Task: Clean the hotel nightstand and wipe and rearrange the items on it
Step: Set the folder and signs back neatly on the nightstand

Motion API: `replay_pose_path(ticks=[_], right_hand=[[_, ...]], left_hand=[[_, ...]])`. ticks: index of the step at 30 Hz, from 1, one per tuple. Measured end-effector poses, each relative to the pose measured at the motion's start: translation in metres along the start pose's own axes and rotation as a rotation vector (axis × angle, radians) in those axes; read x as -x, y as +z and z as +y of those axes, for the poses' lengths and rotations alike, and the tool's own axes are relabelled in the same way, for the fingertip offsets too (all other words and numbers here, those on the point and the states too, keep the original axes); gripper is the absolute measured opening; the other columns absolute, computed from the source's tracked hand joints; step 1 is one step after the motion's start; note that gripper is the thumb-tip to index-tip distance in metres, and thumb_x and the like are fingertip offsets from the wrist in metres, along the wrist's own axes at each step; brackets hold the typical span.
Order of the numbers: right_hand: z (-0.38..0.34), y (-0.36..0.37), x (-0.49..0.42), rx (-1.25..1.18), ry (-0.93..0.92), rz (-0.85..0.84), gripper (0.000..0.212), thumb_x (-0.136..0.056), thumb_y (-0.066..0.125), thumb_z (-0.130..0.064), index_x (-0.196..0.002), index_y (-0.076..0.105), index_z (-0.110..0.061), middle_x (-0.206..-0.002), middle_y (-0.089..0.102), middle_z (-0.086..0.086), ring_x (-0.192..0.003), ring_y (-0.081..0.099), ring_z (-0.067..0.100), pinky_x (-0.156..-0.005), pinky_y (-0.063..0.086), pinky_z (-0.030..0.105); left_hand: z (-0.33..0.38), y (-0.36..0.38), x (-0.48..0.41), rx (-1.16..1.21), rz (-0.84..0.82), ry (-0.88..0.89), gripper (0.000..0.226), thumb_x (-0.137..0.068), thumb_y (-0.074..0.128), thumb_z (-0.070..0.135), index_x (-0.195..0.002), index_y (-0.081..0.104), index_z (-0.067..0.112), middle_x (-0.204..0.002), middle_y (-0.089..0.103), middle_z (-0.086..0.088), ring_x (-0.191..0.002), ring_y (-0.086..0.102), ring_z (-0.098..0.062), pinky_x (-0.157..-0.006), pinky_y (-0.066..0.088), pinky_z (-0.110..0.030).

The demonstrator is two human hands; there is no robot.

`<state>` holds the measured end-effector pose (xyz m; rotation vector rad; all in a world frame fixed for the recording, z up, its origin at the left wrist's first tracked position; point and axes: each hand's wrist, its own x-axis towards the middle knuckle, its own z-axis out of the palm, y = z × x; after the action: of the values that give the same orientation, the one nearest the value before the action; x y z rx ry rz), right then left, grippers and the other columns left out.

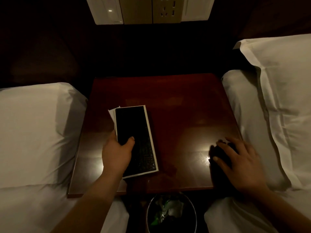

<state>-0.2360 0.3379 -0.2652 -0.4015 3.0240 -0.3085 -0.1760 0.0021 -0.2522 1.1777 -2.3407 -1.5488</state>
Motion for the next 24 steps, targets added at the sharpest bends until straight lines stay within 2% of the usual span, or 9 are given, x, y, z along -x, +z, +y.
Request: replay_pose_path(ticks=[3, 5, 7, 9, 10, 13, 16, 21, 24], right_hand=[[-0.002, -0.002, -0.002, 0.017, -0.015, -0.011, 0.052, -0.083, 0.07, -0.043, -0.131, 0.061, -0.023, -0.142, 0.05, 0.006, -0.128, 0.044, 0.036, -0.098, 0.043, 0.057], [-0.006, -0.005, -0.004, 0.029, -0.037, -0.004, 0.053, -0.083, 0.069, -0.043, -0.131, 0.06, -0.023, -0.142, 0.05, 0.008, -0.128, 0.044, 0.036, -0.098, 0.042, 0.058], [-0.01, -0.009, -0.006, 0.026, -0.054, 0.01, 0.052, -0.083, 0.07, -0.043, -0.13, 0.061, -0.024, -0.141, 0.052, 0.009, -0.127, 0.044, 0.037, -0.099, 0.041, 0.056], [-0.014, -0.014, -0.009, 0.027, -0.073, 0.03, 0.05, -0.081, 0.071, -0.044, -0.127, 0.063, -0.024, -0.138, 0.053, 0.009, -0.126, 0.044, 0.036, -0.099, 0.04, 0.054], [-0.016, -0.016, -0.011, 0.024, -0.086, 0.043, 0.05, -0.081, 0.072, -0.044, -0.125, 0.063, -0.024, -0.137, 0.054, 0.009, -0.125, 0.045, 0.036, -0.098, 0.04, 0.054], [-0.024, -0.025, -0.013, -0.01, -0.146, 0.08, 0.048, -0.081, 0.071, -0.045, -0.123, 0.061, -0.024, -0.133, 0.056, 0.008, -0.121, 0.048, 0.036, -0.097, 0.042, 0.055], [-0.034, -0.037, -0.012, -0.031, -0.222, 0.096, 0.049, -0.084, 0.056, -0.052, -0.124, 0.06, -0.025, -0.13, 0.059, 0.005, -0.117, 0.052, 0.033, -0.094, 0.044, 0.052], [-0.054, -0.049, -0.008, -0.087, -0.319, 0.056, 0.052, -0.084, 0.057, -0.052, -0.126, 0.063, -0.024, -0.127, 0.062, 0.001, -0.114, 0.056, 0.028, -0.089, 0.047, 0.047], [-0.063, -0.054, -0.004, -0.099, -0.358, 0.021, 0.055, -0.086, 0.047, -0.057, -0.129, 0.061, -0.025, -0.129, 0.061, 0.0, -0.117, 0.054, 0.027, -0.091, 0.047, 0.047]], left_hand=[[0.006, -0.002, 0.002, -0.219, 0.06, 0.092, 0.054, -0.088, 0.068, 0.026, -0.14, 0.051, 0.023, -0.126, 0.054, -0.01, -0.095, 0.045, -0.008, -0.075, 0.041, -0.024], [0.014, -0.004, 0.006, -0.238, 0.044, 0.104, 0.061, -0.088, 0.066, 0.026, -0.146, 0.045, 0.026, -0.134, 0.049, -0.01, -0.096, 0.045, -0.009, -0.072, 0.039, -0.022], [0.019, -0.005, 0.013, -0.298, 0.051, 0.128, 0.068, -0.089, 0.065, 0.029, -0.151, 0.038, 0.028, -0.144, 0.042, -0.01, -0.116, 0.051, -0.022, -0.089, 0.044, -0.034], [0.024, -0.006, 0.02, -0.429, 0.068, 0.18, 0.071, -0.089, 0.064, 0.036, -0.153, 0.034, 0.03, -0.151, 0.037, -0.009, -0.136, 0.04, -0.029, -0.107, 0.038, -0.048], [0.025, -0.007, 0.024, -0.49, 0.068, 0.199, 0.072, -0.089, 0.063, 0.041, -0.154, 0.032, 0.031, -0.154, 0.033, -0.009, -0.142, 0.032, -0.03, -0.111, 0.033, -0.053], [0.026, -0.011, 0.037, -0.61, 0.044, 0.238, 0.075, -0.09, 0.056, 0.052, -0.156, 0.024, 0.036, -0.163, 0.021, -0.01, -0.151, 0.015, -0.029, -0.115, 0.022, -0.059], [0.025, -0.016, 0.051, -0.666, 0.041, 0.254, 0.077, -0.091, 0.051, 0.058, -0.157, 0.017, 0.037, -0.166, 0.013, -0.01, -0.154, 0.004, -0.03, -0.118, 0.014, -0.063], [0.024, -0.031, 0.075, -0.69, 0.098, 0.228, 0.076, -0.091, 0.045, 0.061, -0.157, 0.014, 0.039, -0.167, 0.014, -0.01, -0.155, 0.003, -0.03, -0.119, 0.012, -0.065], [0.023, -0.041, 0.088, -0.695, 0.132, 0.195, 0.077, -0.091, 0.044, 0.063, -0.157, 0.014, 0.038, -0.167, 0.015, -0.011, -0.155, 0.004, -0.031, -0.12, 0.012, -0.064]])
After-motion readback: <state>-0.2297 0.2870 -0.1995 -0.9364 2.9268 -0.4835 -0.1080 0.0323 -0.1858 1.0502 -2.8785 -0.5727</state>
